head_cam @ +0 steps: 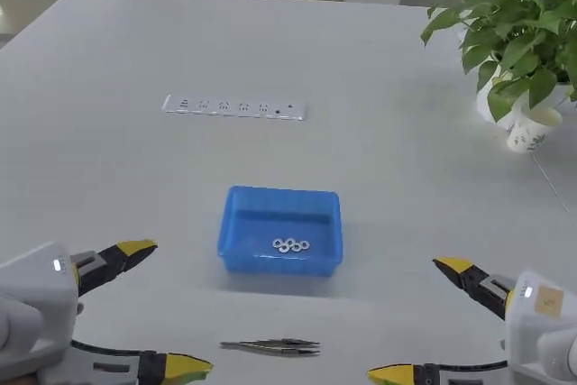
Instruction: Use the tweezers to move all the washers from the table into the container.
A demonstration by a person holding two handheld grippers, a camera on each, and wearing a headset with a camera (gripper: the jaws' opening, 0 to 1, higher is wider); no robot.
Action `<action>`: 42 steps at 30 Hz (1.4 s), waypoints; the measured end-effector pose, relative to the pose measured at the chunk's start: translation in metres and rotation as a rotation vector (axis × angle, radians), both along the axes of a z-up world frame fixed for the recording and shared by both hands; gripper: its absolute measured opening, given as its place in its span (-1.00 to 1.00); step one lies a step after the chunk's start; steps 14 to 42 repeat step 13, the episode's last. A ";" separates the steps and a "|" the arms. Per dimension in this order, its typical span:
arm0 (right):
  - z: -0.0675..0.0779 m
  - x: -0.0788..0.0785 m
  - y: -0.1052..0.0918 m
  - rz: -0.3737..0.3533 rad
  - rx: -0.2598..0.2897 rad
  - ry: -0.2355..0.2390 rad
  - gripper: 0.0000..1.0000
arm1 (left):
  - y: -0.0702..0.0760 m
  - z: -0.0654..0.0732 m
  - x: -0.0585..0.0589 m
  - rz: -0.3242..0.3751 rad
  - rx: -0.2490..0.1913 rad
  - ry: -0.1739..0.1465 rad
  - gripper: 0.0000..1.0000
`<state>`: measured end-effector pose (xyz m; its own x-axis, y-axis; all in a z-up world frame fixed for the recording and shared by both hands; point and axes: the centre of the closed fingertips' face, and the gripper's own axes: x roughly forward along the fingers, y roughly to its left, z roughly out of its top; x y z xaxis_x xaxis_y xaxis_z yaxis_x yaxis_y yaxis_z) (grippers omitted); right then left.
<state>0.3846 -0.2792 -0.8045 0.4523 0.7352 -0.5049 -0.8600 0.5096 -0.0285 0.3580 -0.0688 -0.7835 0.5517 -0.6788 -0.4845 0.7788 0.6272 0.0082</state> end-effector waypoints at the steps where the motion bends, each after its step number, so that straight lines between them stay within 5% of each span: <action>1: 0.000 0.000 0.000 -0.001 0.000 -0.003 1.00 | 0.000 0.000 0.000 -0.001 0.001 0.001 0.98; 42: 0.000 0.000 0.001 0.009 -0.005 -0.012 1.00 | 0.001 -0.001 -0.001 0.007 -0.005 0.002 0.98</action>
